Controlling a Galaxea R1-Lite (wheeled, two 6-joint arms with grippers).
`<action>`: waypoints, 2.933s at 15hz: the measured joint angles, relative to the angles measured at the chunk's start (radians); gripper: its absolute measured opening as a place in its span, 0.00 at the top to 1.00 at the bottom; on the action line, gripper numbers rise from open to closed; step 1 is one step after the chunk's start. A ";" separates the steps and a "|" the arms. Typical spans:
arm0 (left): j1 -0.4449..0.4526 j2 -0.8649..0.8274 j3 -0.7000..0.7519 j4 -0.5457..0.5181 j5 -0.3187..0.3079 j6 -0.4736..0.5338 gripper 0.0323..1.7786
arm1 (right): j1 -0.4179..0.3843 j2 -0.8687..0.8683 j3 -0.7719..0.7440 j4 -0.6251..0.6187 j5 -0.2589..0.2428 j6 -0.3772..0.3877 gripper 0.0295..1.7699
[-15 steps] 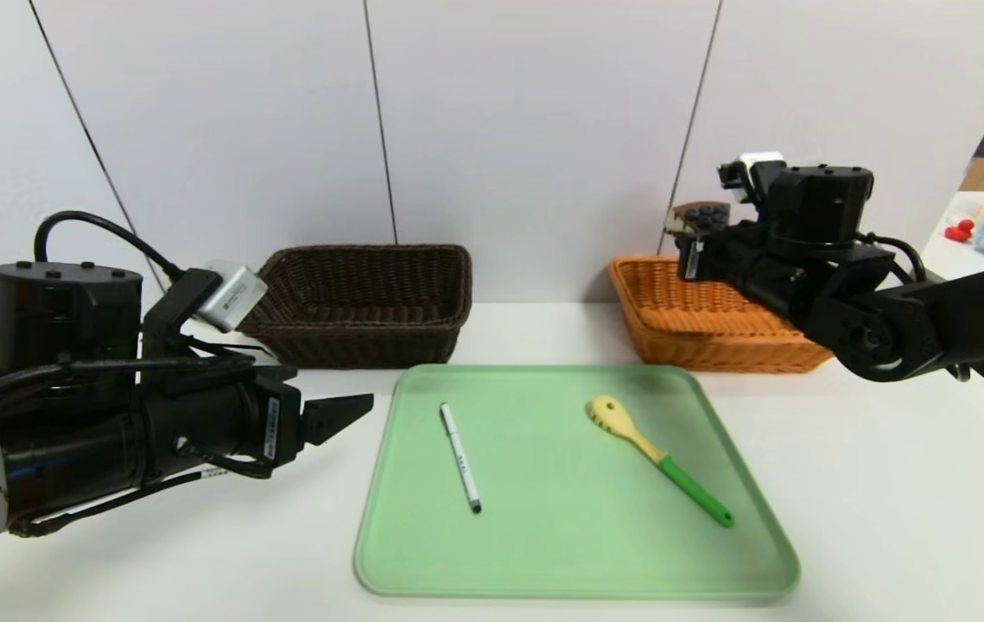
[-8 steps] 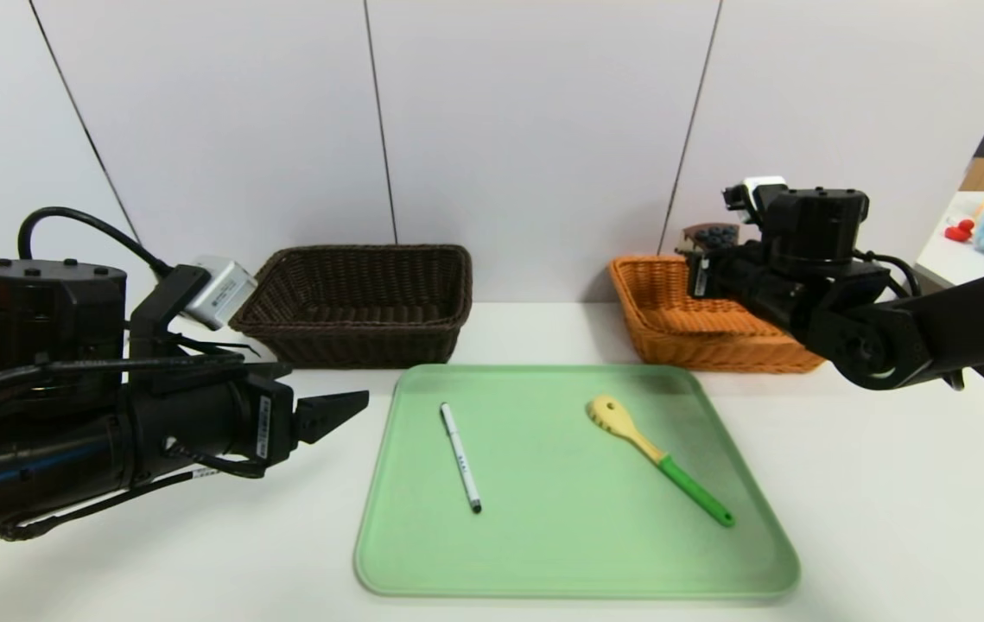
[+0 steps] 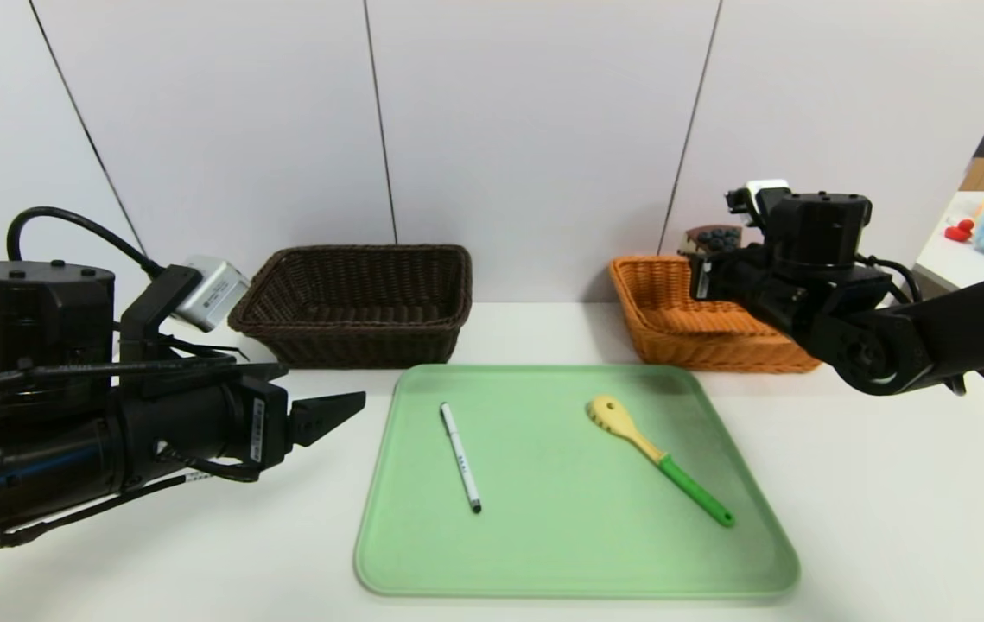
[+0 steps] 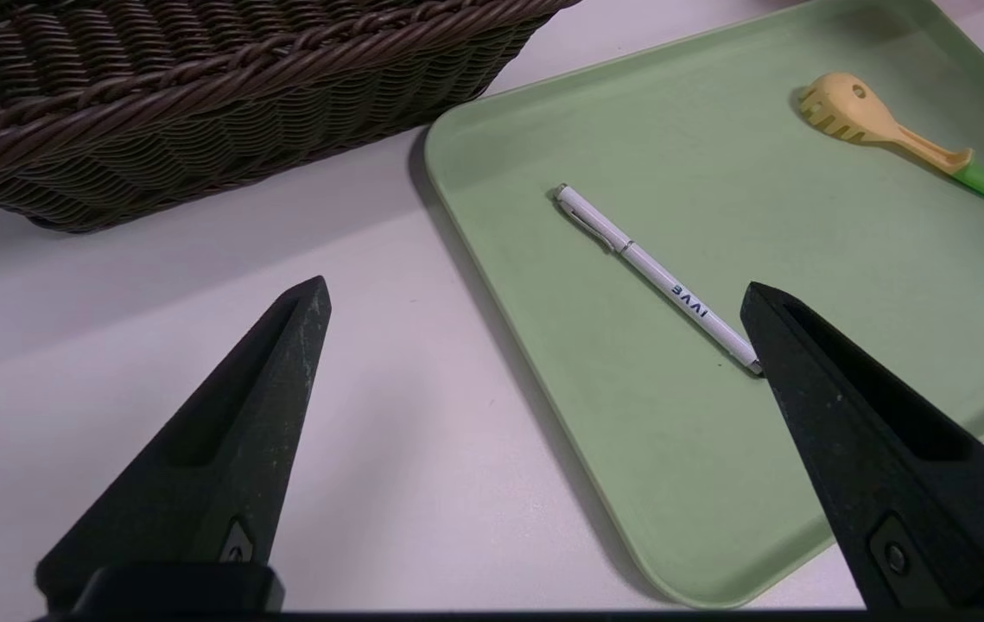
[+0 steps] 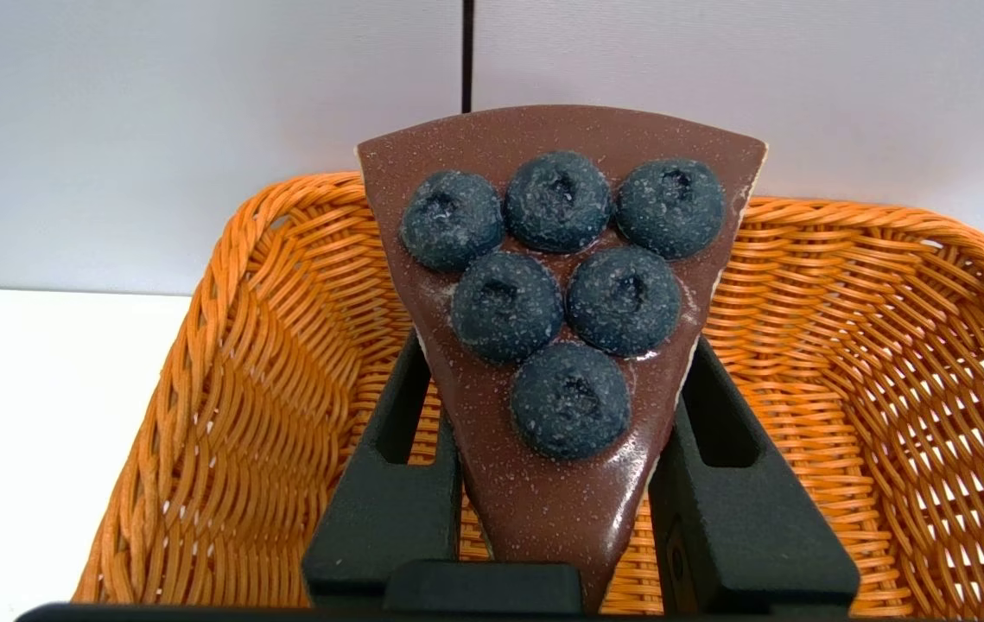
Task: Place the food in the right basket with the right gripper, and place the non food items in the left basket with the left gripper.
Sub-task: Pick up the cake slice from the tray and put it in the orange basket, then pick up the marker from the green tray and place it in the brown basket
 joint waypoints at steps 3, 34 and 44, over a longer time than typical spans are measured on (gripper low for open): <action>0.000 -0.005 0.000 0.000 0.000 0.000 0.05 | -0.001 -0.003 0.005 0.000 0.000 -0.001 0.68; -0.040 -0.040 -0.216 0.257 -0.025 -0.002 0.05 | 0.036 -0.417 -0.042 0.697 -0.003 0.002 0.05; -0.137 -0.035 -0.478 0.520 0.063 -0.001 0.05 | 0.139 -0.628 0.068 0.837 -0.010 0.053 0.04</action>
